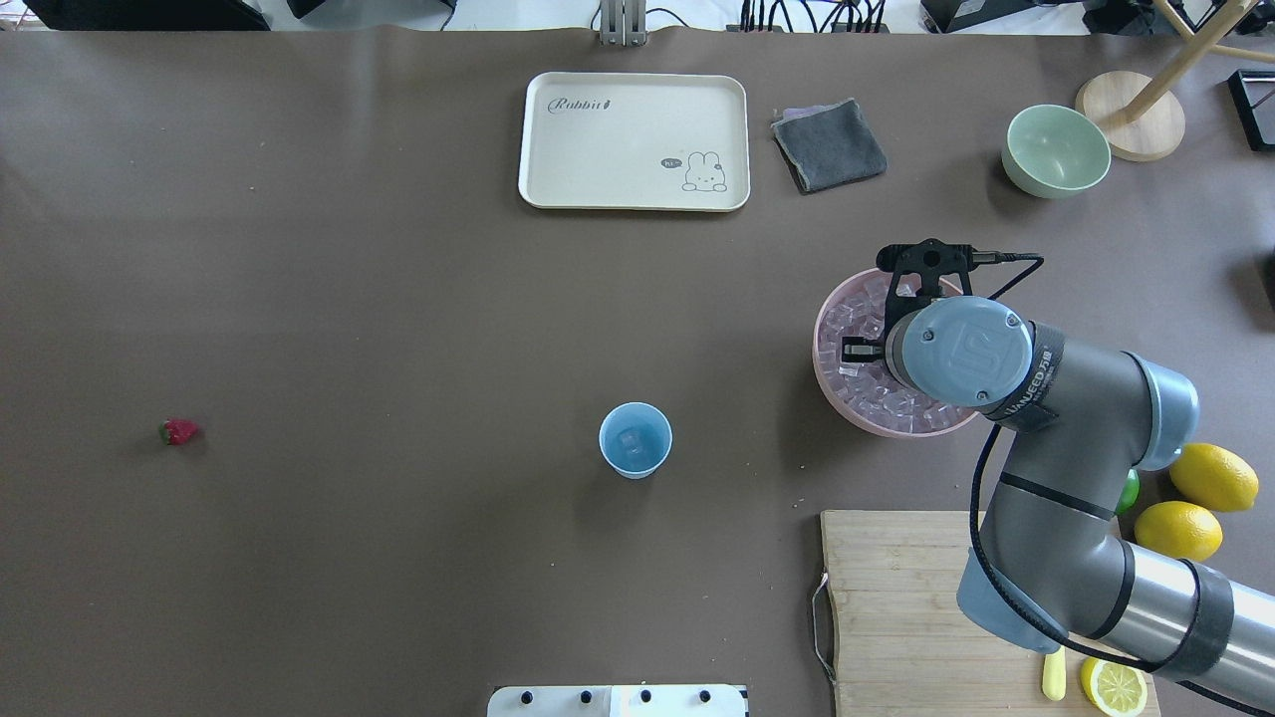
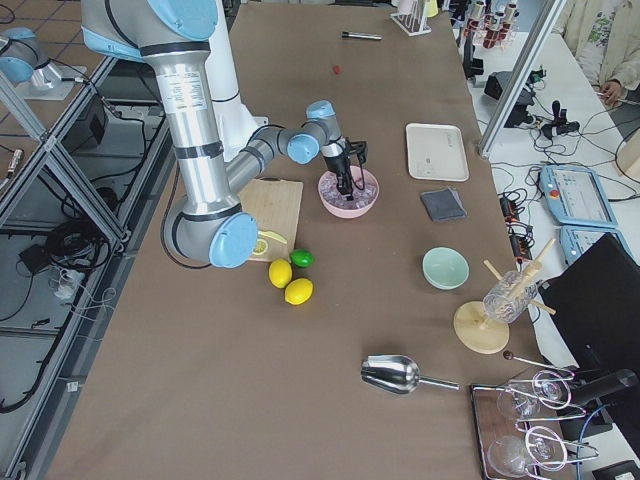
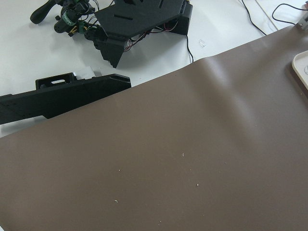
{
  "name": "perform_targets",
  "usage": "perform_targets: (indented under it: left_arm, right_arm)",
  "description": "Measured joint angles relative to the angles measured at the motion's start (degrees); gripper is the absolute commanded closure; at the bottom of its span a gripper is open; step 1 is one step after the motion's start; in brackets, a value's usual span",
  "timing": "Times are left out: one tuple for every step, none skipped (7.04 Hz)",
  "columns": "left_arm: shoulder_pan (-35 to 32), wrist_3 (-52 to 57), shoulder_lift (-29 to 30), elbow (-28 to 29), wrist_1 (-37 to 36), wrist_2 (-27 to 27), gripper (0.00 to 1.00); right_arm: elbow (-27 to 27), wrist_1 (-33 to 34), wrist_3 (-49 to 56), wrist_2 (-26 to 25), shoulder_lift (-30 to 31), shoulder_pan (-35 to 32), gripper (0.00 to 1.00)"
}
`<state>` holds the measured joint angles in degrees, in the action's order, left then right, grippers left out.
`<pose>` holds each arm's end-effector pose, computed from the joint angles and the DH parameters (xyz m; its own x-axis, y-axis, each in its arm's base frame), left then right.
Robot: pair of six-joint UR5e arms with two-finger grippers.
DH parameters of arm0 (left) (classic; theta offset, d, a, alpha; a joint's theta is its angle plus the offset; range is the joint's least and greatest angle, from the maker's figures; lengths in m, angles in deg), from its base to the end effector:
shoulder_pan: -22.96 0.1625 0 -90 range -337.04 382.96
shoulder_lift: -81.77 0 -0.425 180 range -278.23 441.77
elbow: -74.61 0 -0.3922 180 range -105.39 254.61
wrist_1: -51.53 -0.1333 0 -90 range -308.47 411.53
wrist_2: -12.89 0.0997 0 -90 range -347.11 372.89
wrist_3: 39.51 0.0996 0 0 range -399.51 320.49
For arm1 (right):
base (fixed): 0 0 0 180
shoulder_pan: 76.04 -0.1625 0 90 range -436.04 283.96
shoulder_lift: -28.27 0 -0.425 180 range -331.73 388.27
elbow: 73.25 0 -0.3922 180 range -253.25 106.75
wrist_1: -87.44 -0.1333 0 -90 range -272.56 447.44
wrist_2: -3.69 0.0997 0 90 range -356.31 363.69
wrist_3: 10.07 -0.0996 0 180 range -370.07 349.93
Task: Mash ice and strawberries in cup
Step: 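Close the right gripper on an ice cube in the pink bowl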
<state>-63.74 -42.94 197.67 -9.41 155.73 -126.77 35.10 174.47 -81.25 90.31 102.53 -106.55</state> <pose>-0.0185 -0.6753 0.4086 0.6234 0.4138 -0.6634 -0.0104 0.8528 0.5222 -0.4287 -0.4141 0.3710 0.8241 0.1119 0.5553 -0.2869 0.9277 0.2389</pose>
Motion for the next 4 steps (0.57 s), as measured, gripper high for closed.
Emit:
perform_targets:
  left_arm:
    - [-0.03,0.00,-0.21,-0.01,0.20,0.00,0.02]
    - [-0.04,0.00,-0.28,0.00,0.27,0.00,0.02]
    - [-0.01,0.00,-0.28,0.04,0.28,0.00,0.02]
    - [0.09,0.00,-0.22,0.12,0.25,0.00,0.02]
  right_arm:
    - [0.54,0.04,-0.14,0.03,0.07,-0.04,1.00]
    - [0.95,0.06,-0.25,0.04,0.18,-0.06,1.00]
    - [1.20,0.07,-0.32,0.04,0.27,-0.09,1.00]
    - [1.65,0.48,-0.33,0.06,0.33,-0.20,1.00]
